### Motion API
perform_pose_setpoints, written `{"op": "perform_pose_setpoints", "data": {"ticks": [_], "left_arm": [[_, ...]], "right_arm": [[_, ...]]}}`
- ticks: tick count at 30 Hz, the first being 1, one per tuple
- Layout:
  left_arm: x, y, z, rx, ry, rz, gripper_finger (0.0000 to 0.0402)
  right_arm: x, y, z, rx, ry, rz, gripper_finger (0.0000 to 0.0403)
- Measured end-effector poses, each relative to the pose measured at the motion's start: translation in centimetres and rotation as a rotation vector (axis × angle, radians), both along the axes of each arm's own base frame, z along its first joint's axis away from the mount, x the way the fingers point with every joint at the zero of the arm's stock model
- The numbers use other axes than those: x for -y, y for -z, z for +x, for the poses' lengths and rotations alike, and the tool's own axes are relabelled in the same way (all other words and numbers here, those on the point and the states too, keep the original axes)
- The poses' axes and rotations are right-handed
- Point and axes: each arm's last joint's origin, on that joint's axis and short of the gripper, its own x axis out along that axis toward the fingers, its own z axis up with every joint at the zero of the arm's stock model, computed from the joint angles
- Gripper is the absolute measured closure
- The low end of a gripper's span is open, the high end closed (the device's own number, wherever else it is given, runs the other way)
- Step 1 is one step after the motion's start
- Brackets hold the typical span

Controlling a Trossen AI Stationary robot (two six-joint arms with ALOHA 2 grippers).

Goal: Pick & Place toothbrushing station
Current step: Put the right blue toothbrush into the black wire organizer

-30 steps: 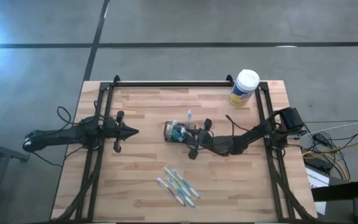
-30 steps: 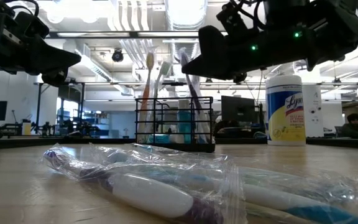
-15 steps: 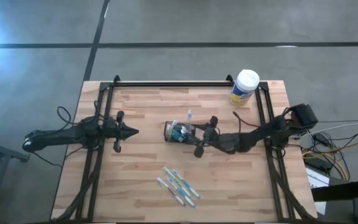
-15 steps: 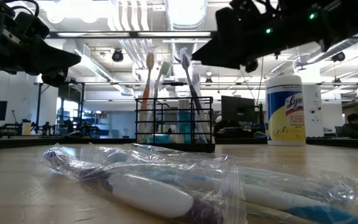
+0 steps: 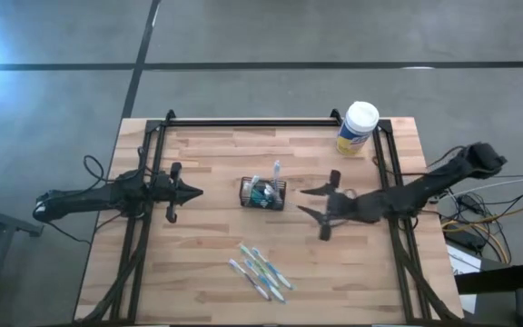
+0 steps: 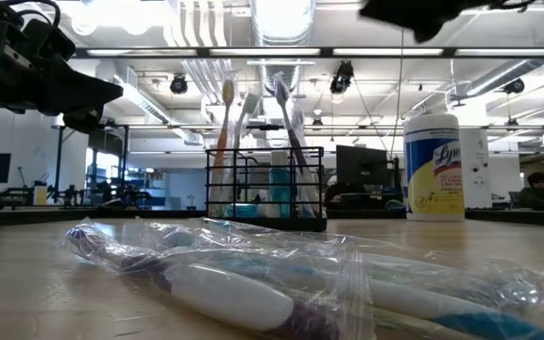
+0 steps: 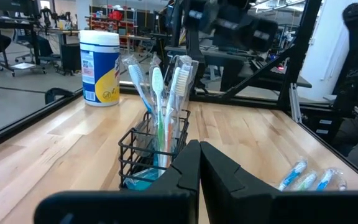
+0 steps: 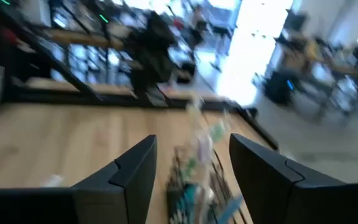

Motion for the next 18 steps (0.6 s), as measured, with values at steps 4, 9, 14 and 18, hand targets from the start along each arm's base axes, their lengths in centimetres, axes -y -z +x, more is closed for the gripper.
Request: {"op": "perform_pose_setpoints", "data": {"ticks": [4, 9, 14, 18], "left_arm": [[0.0, 0.0, 0.0, -0.001, 0.0, 0.0, 0.0392], [0.0, 0.0, 0.0, -0.002, 0.0, 0.0, 0.0392], [0.0, 0.0, 0.0, -0.002, 0.0, 0.0, 0.0392], [0.0, 0.0, 0.0, -0.003, -0.001, 0.001, 0.0392]], "right_arm": [[-0.6, -0.6, -3.0, 0.112, -0.185, -0.042, 0.0217], [0.2, -0.4, -5.9, 0.319, -0.311, 0.033, 0.0228], [1.2, 1.6, -7.8, 0.375, -0.309, 0.14, 0.0237], [1.8, 3.0, -8.9, 0.372, -0.313, 0.143, 0.0239]]}}
